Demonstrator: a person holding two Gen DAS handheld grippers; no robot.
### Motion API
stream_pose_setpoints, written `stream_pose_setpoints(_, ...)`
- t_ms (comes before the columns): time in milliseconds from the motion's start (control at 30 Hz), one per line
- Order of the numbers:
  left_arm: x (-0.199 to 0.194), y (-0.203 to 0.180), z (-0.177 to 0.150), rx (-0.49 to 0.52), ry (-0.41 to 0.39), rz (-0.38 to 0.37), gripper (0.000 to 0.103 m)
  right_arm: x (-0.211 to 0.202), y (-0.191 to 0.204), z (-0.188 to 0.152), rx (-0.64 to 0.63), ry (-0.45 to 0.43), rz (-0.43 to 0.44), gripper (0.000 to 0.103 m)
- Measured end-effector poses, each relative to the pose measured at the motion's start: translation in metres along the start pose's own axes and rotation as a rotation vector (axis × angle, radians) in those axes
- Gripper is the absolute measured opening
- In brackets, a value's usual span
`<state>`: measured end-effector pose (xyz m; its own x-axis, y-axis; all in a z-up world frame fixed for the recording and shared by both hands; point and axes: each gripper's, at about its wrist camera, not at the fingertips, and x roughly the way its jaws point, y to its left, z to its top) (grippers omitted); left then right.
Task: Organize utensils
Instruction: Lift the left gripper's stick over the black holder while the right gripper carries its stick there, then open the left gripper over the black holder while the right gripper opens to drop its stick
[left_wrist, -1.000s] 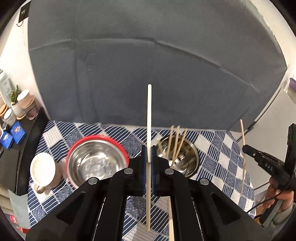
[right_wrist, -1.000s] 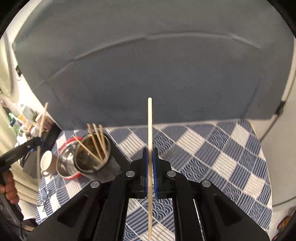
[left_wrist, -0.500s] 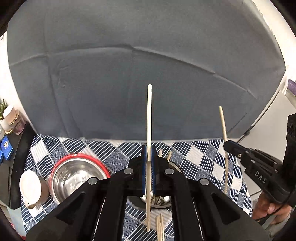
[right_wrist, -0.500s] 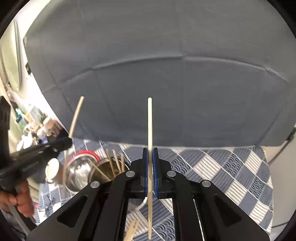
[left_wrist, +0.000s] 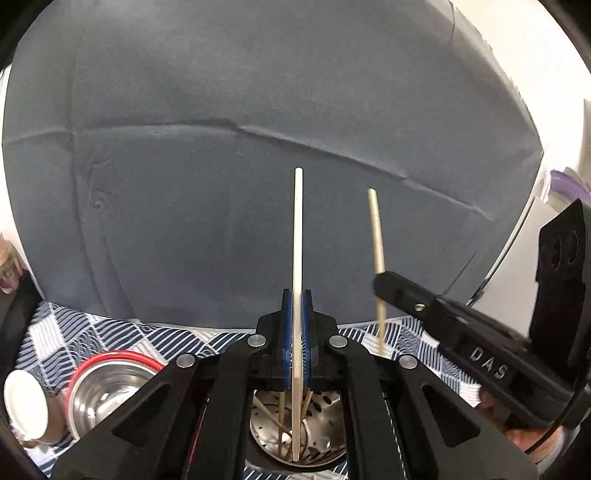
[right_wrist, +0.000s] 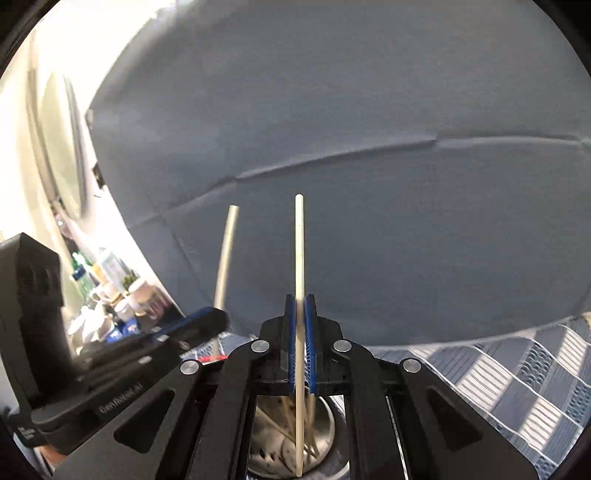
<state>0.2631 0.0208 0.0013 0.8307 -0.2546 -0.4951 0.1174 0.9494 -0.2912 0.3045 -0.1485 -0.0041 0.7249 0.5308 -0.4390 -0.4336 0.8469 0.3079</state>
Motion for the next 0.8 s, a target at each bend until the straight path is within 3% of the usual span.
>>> stream_pose_setpoints(133, 0.004, 0.005, -0.013, 0.008, -0.056, 0.011, 0.005, 0.012, 0.007, -0.01, -0.022, -0.03, 0.02, 0.005)
stream_pose_setpoints(333, -0.002, -0.006, -0.043, 0.088, -0.126, 0.009, 0.005, 0.032, 0.0, -0.037, -0.015, 0.009, 0.007, 0.005)
stream_pose_setpoints(667, -0.005, -0.007, -0.071, 0.076, -0.076, -0.01, 0.005, 0.022, -0.007, -0.067, -0.011, 0.054, -0.009, 0.008)
stream_pose_setpoints(800, -0.015, -0.007, -0.071, 0.074, -0.077, 0.018, 0.021, 0.006, -0.008, -0.068, -0.032, 0.057, -0.023, 0.008)
